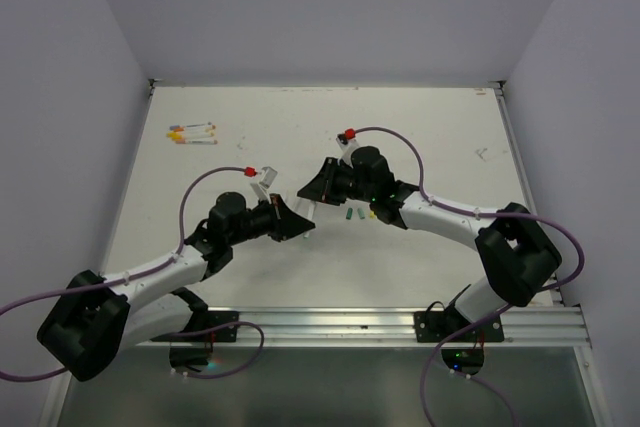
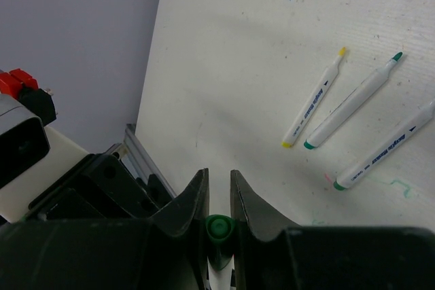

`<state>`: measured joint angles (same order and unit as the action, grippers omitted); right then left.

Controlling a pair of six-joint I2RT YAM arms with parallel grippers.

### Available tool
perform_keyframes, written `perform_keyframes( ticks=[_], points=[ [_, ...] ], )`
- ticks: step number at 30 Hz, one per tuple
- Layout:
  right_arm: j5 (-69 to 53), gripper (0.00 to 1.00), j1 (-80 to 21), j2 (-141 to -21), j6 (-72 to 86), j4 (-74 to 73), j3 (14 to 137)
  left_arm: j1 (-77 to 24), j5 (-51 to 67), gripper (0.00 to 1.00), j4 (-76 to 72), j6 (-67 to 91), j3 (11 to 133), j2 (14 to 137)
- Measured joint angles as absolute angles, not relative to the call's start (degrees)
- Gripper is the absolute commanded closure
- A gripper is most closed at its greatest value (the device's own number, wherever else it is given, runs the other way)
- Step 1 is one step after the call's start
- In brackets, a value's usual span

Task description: Open the pen caps

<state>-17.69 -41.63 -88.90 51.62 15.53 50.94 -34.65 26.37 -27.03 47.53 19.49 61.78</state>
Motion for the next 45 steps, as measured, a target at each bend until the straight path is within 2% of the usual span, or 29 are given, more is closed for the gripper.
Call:
perform_keyframes(
  ticks=[13, 19, 25, 29, 37, 45],
  points=[
    [-16.3, 1.00, -41.0, -88.2, 52.6, 16.3, 51.0, -34.7, 24.3, 1.00, -26.0, 45.9, 18.9, 58.3],
    [-23.8, 1.00, -35.8, -88.2, 57.0, 16.8, 52.0, -34.6, 19.9, 1.00, -27.6, 45.2, 18.8, 54.7],
    [-17.8, 1.00, -23.8, -90.7, 53.2, 15.9, 58.3, -34.8, 21.5, 1.00, -23.2, 44.6, 15.1, 50.9],
    [-15.7, 1.00, -22.6, -90.8, 51.9, 15.1, 58.5, -34.9, 21.2, 1.00, -20.9, 43.9, 15.0, 50.7],
    [-12.1, 1.00, -24.3, -90.3, 43.2, -3.3, 60.8, -34.9, 8.2, 1.00, -9.0, 40.8, 18.8, 50.1],
    [-3.6, 1.00, -23.9, -84.2, 33.9, -20.0, 58.8, -33.5, -5.5, 1.00, -3.7, 36.9, 24.7, 54.4]
  ],
)
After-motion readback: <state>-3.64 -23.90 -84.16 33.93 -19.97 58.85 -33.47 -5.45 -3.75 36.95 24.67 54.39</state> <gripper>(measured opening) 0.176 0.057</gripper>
